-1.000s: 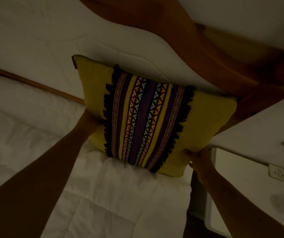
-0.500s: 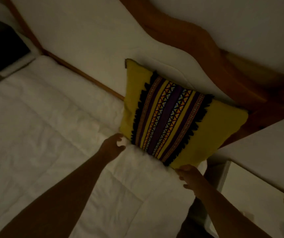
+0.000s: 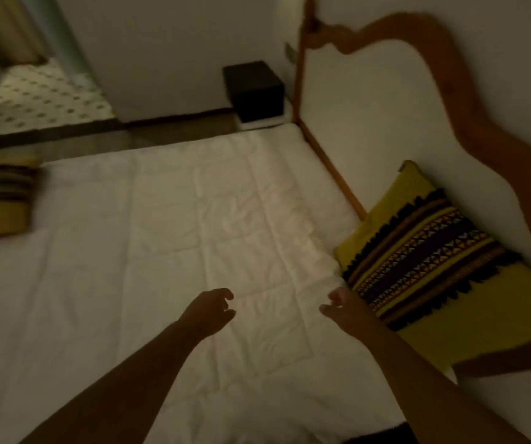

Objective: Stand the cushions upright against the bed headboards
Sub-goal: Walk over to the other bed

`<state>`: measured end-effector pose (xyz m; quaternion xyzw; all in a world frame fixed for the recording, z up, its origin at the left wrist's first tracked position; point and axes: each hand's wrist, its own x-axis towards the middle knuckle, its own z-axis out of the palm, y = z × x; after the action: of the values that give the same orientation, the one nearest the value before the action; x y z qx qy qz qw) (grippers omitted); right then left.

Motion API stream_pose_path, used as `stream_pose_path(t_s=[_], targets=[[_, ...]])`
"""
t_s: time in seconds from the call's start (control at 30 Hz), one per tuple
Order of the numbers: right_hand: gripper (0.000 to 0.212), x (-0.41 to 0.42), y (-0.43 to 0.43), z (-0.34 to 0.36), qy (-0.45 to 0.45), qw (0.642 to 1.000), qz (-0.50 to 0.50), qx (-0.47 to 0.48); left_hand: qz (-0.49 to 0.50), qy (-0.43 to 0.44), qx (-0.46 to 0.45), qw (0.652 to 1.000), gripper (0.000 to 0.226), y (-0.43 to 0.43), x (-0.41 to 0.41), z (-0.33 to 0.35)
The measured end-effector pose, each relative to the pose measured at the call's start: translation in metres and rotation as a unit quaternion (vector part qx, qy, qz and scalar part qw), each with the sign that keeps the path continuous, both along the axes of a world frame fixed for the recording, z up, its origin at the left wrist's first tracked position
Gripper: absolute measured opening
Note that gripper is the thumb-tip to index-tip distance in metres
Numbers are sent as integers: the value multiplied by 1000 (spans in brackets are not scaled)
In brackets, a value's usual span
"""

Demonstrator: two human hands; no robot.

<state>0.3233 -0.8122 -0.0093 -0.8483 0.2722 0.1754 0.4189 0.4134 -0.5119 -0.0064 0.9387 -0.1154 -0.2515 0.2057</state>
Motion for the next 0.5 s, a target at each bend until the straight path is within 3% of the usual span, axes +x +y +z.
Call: stream_pose_path(t_s=[0.17,0.3,0.5], targets=[[49,-23,92,7,-1,980,199,-7,94,10,48,994,42,99,-106,16],[51,-47,176,12,-4,957,291,4,194,1,71,979,45,173,-184,33],[50,-84,323,27,-16,893,450,-6,317,-7,83,945,52,286,-292,41]])
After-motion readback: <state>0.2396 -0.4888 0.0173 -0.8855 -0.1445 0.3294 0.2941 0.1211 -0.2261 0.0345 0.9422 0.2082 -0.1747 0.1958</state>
